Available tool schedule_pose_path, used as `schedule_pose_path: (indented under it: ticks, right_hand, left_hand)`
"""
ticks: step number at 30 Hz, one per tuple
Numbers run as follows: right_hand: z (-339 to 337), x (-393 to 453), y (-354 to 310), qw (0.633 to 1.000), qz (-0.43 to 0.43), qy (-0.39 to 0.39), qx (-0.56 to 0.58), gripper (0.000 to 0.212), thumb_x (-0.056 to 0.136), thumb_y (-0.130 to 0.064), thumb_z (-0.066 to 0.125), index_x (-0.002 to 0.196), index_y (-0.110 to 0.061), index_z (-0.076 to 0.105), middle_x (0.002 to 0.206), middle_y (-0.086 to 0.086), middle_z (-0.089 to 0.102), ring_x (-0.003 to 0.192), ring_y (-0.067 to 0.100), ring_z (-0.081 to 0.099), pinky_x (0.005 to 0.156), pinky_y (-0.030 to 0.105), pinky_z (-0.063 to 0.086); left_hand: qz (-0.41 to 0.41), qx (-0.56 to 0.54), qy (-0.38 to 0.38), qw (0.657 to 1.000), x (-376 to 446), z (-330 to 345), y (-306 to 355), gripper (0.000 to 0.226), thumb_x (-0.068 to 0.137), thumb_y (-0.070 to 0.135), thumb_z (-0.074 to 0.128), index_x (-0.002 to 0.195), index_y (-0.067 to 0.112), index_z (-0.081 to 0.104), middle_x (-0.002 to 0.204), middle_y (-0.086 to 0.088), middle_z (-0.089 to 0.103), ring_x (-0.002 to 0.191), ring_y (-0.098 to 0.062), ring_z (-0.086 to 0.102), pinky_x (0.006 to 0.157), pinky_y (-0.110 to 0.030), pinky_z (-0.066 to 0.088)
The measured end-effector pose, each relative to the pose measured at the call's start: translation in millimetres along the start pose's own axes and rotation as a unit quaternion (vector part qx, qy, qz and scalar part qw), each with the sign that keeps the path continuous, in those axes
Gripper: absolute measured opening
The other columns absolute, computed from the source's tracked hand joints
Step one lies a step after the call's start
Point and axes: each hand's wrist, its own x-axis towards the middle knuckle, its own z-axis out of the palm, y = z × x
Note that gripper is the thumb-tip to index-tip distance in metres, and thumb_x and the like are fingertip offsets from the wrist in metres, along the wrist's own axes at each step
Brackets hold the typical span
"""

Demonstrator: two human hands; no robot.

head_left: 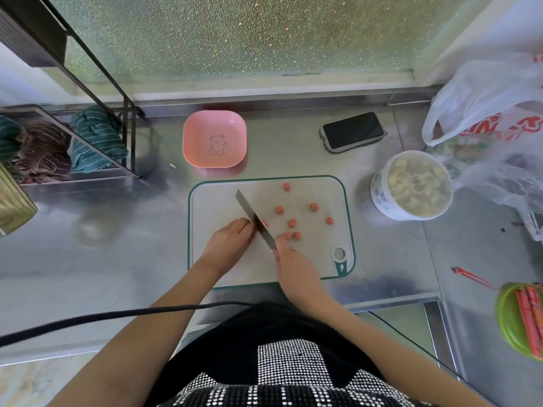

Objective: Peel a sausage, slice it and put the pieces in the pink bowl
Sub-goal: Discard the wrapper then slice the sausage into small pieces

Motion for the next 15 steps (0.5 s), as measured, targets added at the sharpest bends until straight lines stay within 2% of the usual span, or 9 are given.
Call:
schedule_pose_path:
  ticks: [9, 15]
  right_hand:
    - [7, 2, -2, 1.0, -0.01, -0.007, 0.01, 0.03, 0.102, -0.025, 0.029, 0.128, -0.011, 0.034, 0.094, 0.017, 0.066, 0.081, 0.036, 0.064, 0.068, 0.042, 0.05]
    - [12, 6, -2, 1.0, -0.001, -0.026, 0.014, 0.03, 0.102, -0.025, 0.029, 0.129, -0.012, 0.033, 0.097, 0.018, 0.066, 0.084, 0.036, 0.064, 0.072, 0.042, 0.05]
  left_hand:
    - [-0.012, -0.014, -0.013, 1.0, -1, 0, 1, 0.023, 0.068, 0.005, 0.079, 0.086, 0.002, 0.065, 0.081, -0.013, 0.066, 0.067, -0.03, 0.064, 0.047, -0.032, 0.053]
    - [-0.05, -0.042, -0.002, 0.998, -1, 0, 4, 0.018, 0.072, 0.005, 0.078, 0.084, 0.002, 0.065, 0.078, -0.014, 0.066, 0.065, -0.031, 0.063, 0.046, -0.034, 0.052]
